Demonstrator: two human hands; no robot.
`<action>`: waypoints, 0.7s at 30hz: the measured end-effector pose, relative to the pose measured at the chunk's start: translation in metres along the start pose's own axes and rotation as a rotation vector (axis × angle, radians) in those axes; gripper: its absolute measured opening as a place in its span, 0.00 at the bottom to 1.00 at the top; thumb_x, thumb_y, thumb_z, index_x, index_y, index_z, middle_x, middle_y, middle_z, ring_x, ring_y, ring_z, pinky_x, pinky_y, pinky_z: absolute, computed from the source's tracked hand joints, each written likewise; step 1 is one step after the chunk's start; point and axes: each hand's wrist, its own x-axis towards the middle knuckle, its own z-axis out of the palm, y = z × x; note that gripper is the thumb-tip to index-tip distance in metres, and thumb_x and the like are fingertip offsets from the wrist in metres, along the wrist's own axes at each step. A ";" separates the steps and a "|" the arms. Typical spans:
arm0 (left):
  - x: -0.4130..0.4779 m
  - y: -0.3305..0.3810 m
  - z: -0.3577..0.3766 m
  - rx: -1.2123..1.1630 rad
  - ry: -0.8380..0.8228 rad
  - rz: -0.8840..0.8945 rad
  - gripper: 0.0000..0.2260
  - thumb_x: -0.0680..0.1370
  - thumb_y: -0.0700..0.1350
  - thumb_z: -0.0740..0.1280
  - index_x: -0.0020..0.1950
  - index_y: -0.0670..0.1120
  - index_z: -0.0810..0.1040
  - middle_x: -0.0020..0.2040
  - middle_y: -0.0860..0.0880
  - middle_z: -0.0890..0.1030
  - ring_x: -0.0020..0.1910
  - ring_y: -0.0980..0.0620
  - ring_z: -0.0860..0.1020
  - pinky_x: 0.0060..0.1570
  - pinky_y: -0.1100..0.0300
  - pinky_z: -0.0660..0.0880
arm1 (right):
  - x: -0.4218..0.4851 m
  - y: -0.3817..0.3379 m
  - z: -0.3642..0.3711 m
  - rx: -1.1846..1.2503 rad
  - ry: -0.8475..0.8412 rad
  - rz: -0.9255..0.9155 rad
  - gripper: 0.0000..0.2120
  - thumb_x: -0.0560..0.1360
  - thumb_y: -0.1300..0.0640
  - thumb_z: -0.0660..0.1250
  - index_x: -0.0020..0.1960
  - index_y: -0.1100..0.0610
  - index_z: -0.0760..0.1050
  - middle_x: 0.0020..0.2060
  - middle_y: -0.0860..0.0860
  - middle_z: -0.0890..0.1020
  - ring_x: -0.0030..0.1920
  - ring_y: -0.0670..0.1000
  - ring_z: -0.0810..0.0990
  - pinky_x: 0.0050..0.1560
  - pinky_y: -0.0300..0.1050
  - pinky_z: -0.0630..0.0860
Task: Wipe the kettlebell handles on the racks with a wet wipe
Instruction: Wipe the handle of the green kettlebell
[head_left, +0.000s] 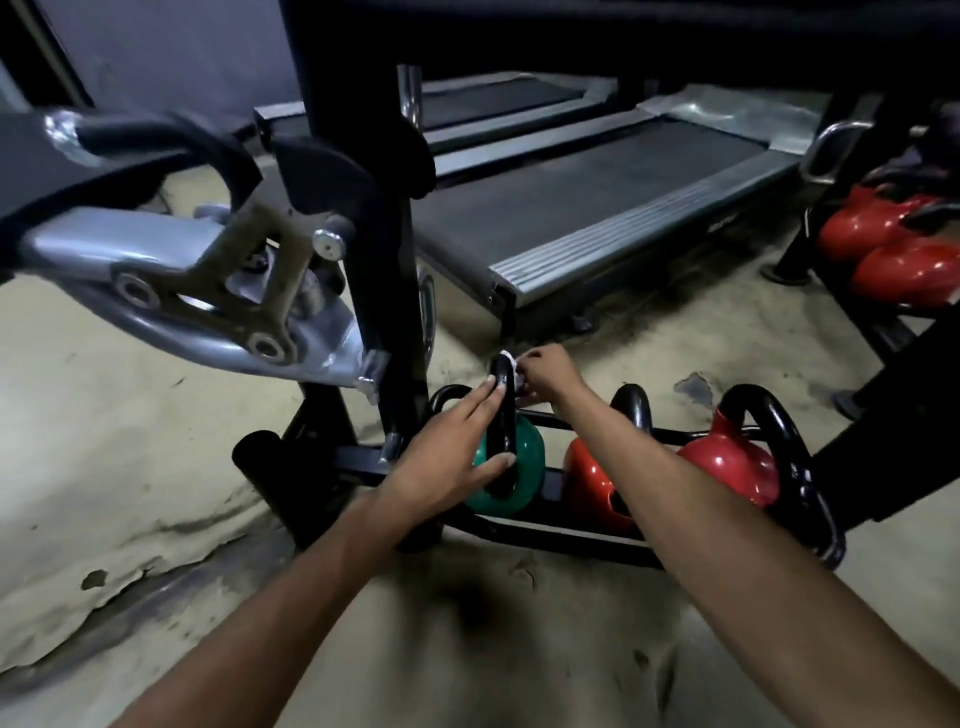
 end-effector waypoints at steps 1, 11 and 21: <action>0.000 0.004 -0.003 0.013 -0.012 -0.012 0.39 0.80 0.58 0.68 0.84 0.50 0.52 0.84 0.54 0.51 0.80 0.50 0.60 0.78 0.54 0.61 | -0.005 -0.001 0.001 0.098 -0.016 0.045 0.08 0.79 0.64 0.62 0.44 0.58 0.78 0.34 0.56 0.80 0.33 0.55 0.79 0.33 0.46 0.81; 0.007 0.008 -0.008 0.141 -0.058 -0.047 0.40 0.79 0.58 0.69 0.84 0.48 0.53 0.84 0.52 0.53 0.80 0.50 0.61 0.78 0.55 0.61 | -0.003 0.020 0.032 0.540 0.152 0.276 0.11 0.73 0.67 0.72 0.34 0.58 0.79 0.32 0.56 0.80 0.30 0.52 0.78 0.34 0.43 0.78; 0.009 0.020 -0.013 0.163 -0.127 -0.137 0.39 0.81 0.56 0.69 0.85 0.51 0.49 0.84 0.54 0.49 0.79 0.46 0.62 0.77 0.53 0.60 | 0.032 -0.023 -0.001 -0.205 -0.218 -0.066 0.13 0.77 0.62 0.65 0.60 0.64 0.81 0.47 0.55 0.80 0.45 0.53 0.79 0.48 0.45 0.78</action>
